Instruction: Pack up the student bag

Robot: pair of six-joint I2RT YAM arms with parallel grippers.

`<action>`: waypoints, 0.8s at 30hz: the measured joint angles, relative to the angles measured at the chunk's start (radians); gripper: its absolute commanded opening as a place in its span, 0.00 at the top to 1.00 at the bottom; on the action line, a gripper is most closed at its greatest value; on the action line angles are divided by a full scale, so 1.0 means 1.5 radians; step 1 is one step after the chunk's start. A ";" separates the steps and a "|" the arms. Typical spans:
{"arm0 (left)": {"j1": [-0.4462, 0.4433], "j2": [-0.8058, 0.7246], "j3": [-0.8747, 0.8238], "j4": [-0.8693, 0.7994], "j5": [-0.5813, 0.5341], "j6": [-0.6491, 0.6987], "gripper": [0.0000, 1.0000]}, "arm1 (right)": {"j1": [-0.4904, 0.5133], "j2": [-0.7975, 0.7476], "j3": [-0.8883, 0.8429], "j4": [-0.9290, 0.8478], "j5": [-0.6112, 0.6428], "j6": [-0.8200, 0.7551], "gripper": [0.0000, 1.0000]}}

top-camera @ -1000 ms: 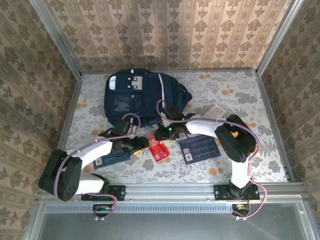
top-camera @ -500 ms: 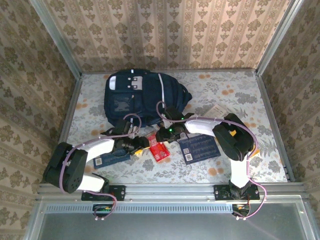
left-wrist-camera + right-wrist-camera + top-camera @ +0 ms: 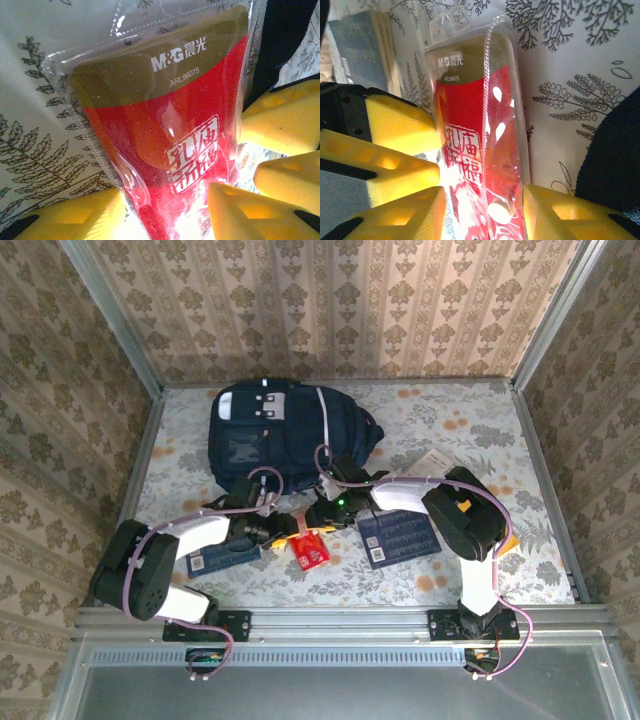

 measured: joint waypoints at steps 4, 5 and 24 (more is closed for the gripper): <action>0.000 0.000 -0.002 0.002 -0.001 0.000 0.53 | -0.014 0.006 -0.025 0.060 -0.038 0.049 0.57; 0.000 0.000 -0.004 0.004 -0.001 0.000 0.53 | -0.018 0.007 -0.034 0.080 -0.047 0.064 0.58; 0.001 -0.008 -0.010 0.009 -0.007 0.001 0.59 | -0.043 0.025 -0.092 0.242 -0.107 0.151 0.70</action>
